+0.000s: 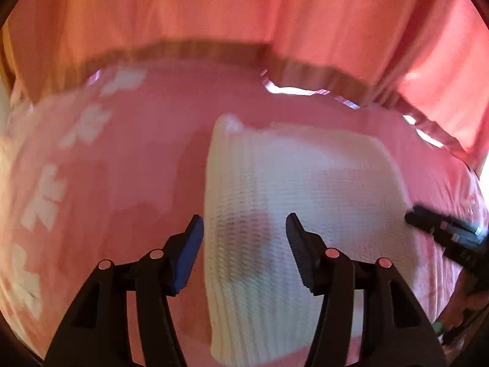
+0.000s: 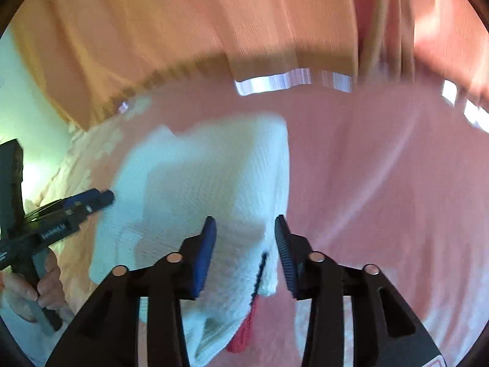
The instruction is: Fold small clothes
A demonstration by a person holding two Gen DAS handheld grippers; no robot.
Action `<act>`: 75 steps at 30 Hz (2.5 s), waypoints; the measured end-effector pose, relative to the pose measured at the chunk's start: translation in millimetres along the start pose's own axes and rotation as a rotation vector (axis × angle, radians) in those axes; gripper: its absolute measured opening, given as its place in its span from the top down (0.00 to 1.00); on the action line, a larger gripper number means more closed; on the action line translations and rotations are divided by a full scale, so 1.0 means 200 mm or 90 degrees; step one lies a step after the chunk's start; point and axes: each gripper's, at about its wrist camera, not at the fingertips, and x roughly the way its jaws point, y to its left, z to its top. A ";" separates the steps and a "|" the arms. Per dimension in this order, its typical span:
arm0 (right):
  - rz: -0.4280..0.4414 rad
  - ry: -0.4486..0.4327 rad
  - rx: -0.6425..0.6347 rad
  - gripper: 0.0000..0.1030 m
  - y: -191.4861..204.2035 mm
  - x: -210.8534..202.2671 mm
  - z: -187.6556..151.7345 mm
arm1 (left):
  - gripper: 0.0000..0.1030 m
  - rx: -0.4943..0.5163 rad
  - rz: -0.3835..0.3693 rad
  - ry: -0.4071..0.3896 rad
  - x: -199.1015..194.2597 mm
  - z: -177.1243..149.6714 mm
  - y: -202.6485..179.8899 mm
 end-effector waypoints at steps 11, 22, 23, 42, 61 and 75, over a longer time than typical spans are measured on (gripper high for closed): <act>-0.019 0.109 -0.012 1.00 -0.02 0.25 0.01 | 0.41 0.063 0.032 0.035 0.04 -0.11 -0.10; -0.025 0.170 -0.096 1.00 0.11 0.21 -0.12 | 0.40 0.073 0.051 0.039 0.04 -0.13 -0.12; -0.023 0.166 -0.096 1.00 0.11 0.19 -0.11 | 0.40 0.076 0.054 0.038 0.04 -0.13 -0.12; 0.047 0.157 0.122 0.31 -0.21 0.37 -0.02 | 0.13 -0.277 -0.141 0.158 0.32 -0.02 0.29; 0.156 -0.074 0.157 0.71 -0.15 -0.43 0.09 | 0.59 -0.174 -0.349 0.031 -0.22 0.19 -0.02; 0.187 -0.386 -0.008 0.67 0.43 -1.30 0.31 | 0.51 0.011 -0.413 -0.303 -1.36 0.46 0.04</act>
